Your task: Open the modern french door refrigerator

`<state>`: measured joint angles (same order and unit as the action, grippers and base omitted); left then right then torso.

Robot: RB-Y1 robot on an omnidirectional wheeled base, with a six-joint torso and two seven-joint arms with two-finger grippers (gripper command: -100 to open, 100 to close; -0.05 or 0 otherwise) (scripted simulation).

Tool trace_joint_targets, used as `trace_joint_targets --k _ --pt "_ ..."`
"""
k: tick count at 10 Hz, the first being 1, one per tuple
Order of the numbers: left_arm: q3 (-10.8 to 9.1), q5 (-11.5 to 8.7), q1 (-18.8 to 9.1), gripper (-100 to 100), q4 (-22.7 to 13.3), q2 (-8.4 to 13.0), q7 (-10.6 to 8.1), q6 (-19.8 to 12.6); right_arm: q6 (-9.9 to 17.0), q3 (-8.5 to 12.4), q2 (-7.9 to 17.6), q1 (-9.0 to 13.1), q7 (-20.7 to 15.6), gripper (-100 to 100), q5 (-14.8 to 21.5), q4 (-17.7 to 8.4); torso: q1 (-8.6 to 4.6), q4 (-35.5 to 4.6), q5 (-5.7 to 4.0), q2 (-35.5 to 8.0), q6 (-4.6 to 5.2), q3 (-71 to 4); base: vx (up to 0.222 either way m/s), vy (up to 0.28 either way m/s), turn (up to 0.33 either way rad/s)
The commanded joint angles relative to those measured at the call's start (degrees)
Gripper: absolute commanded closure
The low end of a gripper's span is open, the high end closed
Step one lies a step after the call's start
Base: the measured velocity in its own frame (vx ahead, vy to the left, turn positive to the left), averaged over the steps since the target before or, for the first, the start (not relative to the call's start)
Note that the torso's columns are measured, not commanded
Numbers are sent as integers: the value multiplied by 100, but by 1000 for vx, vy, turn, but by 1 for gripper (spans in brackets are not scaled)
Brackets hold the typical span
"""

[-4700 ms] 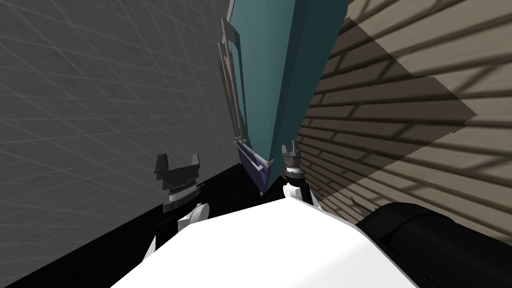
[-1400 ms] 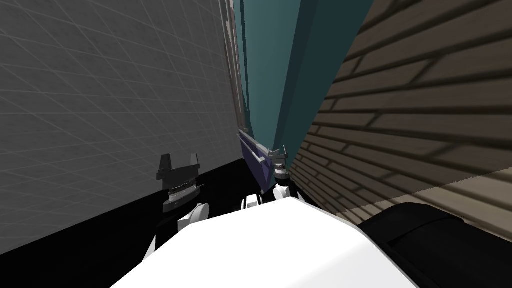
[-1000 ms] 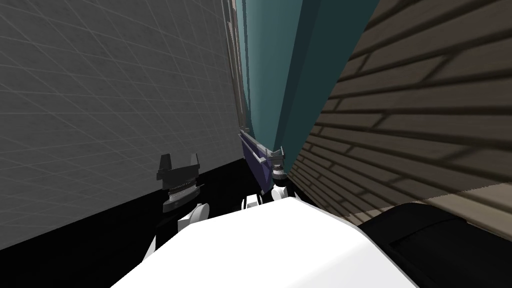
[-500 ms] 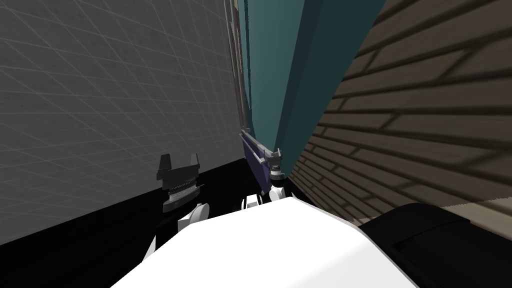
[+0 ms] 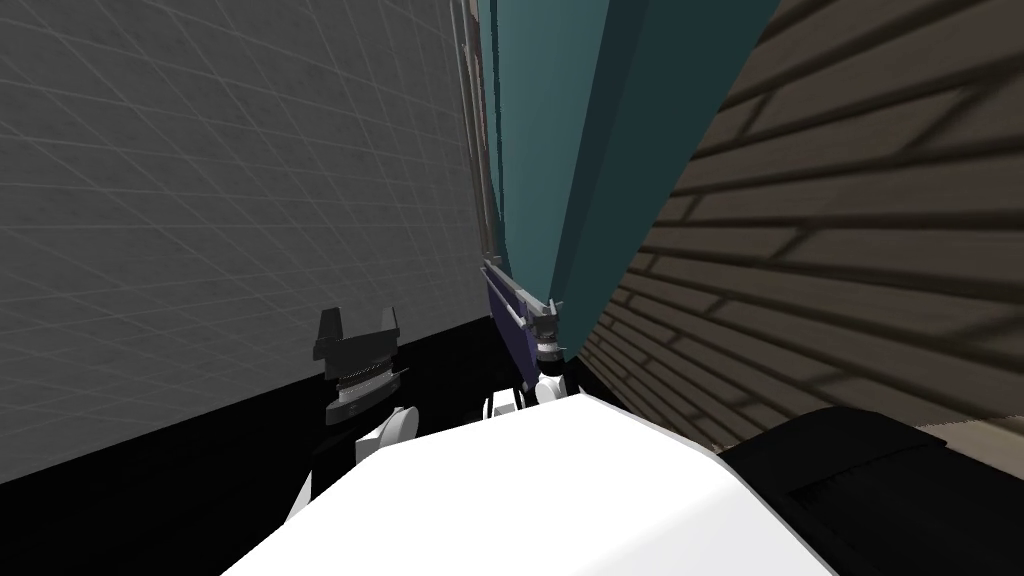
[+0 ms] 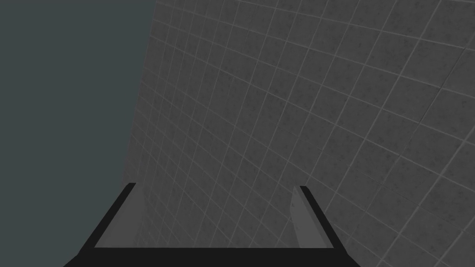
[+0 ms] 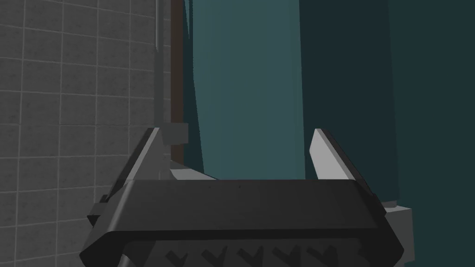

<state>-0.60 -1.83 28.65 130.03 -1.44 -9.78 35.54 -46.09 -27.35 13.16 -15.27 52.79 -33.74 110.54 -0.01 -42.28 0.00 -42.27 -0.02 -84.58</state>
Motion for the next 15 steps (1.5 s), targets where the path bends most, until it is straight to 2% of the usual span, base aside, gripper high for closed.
trace_joint_targets --k 1,2,4,5,7,8,10,11,12,13,15 --pt "0 0 0 0 0 0 0 0 -56 -98 22 24 329 -100 -93 -64 0 4 -1 4 -1 -2 -4 -14 -3" --pt "0 0 0 0 0 0 0 0 -143 -279 64 121 556 -100 -304 -233 3 4 0 6 1 -4 2 -29 63" --pt "0 0 0 0 0 0 0 0 -143 -279 64 121 747 -100 -304 -233 8 22 -2 39 -13 -23 -6 -23 31" --pt "0 0 0 0 0 0 0 0 -228 -460 106 218 970 -100 -514 -411 9 22 -2 42 -8 -25 -3 -24 37" --pt "0 0 0 0 0 0 0 0 -228 -460 106 218 1165 -100 -514 -411 9 34 -4 67 -20 -40 -3 -17 44" --pt "0 0 1 0 0 0 0 0 -311 -638 151 317 1378 -100 -722 -595 8 24 -1 56 -8 -35 10 -21 78" --pt "0 0 0 0 0 0 0 0 -311 -638 151 317 1581 -100 -722 -595 -4 27 -8 45 -15 -24 4 -20 20" --pt "0 0 0 0 0 0 0 0 -391 -815 195 415 1809 -100 -926 -786 0 34 -9 53 -13 -29 1 -26 85" --pt "0 0 0 0 0 0 0 0 -391 -815 195 415 1954 -100 -926 -786 -2 31 -8 53 -11 -30 4 -25 66" --pt "0 0 1 0 0 0 0 0 -468 -988 240 513 2125 -100 -1127 -981 -1 14 -3 29 -1 -18 11 -28 81" --pt "0 0 1 0 0 0 0 0 -468 -988 240 513 2401 -100 -1127 -981 -2 0 -1 -3 3 2 7 -21 20"
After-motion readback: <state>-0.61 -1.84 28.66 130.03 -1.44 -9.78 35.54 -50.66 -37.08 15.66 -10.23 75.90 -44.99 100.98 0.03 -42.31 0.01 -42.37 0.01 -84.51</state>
